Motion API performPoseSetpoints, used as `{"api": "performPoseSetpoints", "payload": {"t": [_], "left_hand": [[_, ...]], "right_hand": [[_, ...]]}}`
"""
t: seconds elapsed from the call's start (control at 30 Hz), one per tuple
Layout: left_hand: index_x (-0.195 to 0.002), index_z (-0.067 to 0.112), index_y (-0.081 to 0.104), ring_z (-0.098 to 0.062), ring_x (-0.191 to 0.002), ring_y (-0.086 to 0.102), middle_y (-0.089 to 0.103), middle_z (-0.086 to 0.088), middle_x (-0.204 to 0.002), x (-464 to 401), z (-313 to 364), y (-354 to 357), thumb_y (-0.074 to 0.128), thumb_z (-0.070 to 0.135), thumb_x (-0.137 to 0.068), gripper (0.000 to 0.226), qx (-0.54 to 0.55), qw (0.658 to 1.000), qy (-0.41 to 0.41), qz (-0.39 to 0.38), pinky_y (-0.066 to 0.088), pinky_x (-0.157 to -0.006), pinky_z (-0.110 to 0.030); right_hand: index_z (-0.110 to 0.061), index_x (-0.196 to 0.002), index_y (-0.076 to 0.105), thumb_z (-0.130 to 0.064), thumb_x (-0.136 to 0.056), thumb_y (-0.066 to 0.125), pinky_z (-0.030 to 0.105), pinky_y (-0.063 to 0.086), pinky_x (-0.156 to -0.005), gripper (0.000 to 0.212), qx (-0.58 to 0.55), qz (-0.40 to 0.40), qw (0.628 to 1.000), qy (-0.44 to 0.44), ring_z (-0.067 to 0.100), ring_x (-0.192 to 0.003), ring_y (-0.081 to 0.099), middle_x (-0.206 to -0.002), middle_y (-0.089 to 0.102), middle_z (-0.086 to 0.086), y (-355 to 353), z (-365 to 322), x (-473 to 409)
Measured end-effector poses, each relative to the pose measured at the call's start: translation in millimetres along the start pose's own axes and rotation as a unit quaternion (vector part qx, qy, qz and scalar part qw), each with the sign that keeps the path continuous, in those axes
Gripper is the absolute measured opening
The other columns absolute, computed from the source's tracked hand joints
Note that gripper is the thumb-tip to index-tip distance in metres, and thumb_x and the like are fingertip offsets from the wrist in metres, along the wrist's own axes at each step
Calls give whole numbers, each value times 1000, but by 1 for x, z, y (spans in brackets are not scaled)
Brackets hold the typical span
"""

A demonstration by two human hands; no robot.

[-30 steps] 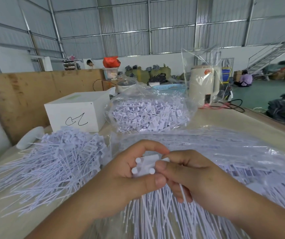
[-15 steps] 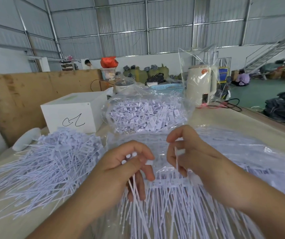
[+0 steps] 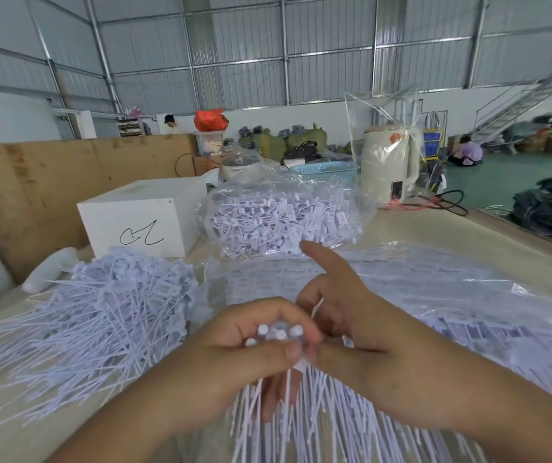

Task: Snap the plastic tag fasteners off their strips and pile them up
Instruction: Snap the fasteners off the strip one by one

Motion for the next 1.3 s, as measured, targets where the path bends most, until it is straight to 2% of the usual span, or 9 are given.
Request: {"api": "performPoseSetpoints", "payload": {"t": [0.1,0.2,0.33,0.53,0.7,0.8,0.87,1.03,1.3], "left_hand": [[-77,22,69,-13,-52,56,61,-4,-58,0,-1,-4,71,29,-77,7,-49,996,12,67,44,-47,-21],[-75,23,71,-11,-53,59,62,-1,-58,0,0,-5,76,29,-67,11,-42,996,4,84,44,-46,-19],[-69,23,71,-9,-51,59,61,1,-55,2,1,-2,78,28,-61,11,-29,997,3,77,43,-43,-18],[-56,23,56,-11,-38,43,48,6,-48,-6,-4,6,81,37,-53,29,-23,967,59,247,38,-41,-17],[-59,21,55,-9,-40,39,44,6,-47,-6,-6,13,89,32,-58,35,-61,943,74,319,34,-40,-17],[-63,23,64,-8,-39,46,51,4,-47,-6,-1,13,89,24,-57,26,-25,961,57,268,37,-37,-19],[-76,27,70,-8,-42,50,59,3,-54,-4,1,12,83,16,-57,26,-16,974,46,221,38,-39,-18],[-94,33,72,-11,-51,60,65,-2,-65,2,4,11,62,9,-67,38,-63,997,-5,44,45,-43,-21],[-92,14,73,-10,-59,60,64,-4,-70,1,4,1,72,17,-73,19,-17,1000,-15,-12,47,-51,-19]], "right_hand": [[-38,-105,56,-50,-93,54,24,46,-61,17,127,4,991,38,2,-62,54,-78,58,-13,-9,-6,0],[-20,-65,47,-54,-90,57,27,30,-51,43,109,-9,990,86,6,-50,35,-55,41,-10,-15,-7,0],[-30,-60,49,-48,-90,60,22,26,-48,36,50,21,996,71,4,-50,33,-54,37,-11,-15,-7,-1],[-26,-64,45,-70,-75,39,23,29,-46,46,65,180,979,70,8,-44,32,-49,39,-7,5,-17,-5],[-21,-59,32,-62,-82,43,25,27,-44,48,110,292,950,26,12,-44,35,-50,44,-10,4,-20,-6],[-22,-69,46,-61,-87,54,21,25,-47,44,-12,173,985,13,7,-47,31,-50,37,-7,-1,-12,-4],[-32,-85,53,-59,-85,56,31,30,-54,27,-80,71,994,19,22,-55,39,-59,48,6,1,-10,-1],[-49,-112,42,-59,-78,57,58,48,-78,38,-98,26,995,25,40,-84,60,-89,65,12,2,-6,-2],[-34,-89,53,-67,-83,50,39,40,-56,33,15,-11,1000,22,17,-57,50,-66,59,1,-3,-9,0]]}}
Point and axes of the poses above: each hand's wrist, its own x-axis away from the middle knuckle, its own y-axis out of the palm, z = x × y, the point moved 1 cm from there along -x, towards the middle knuckle
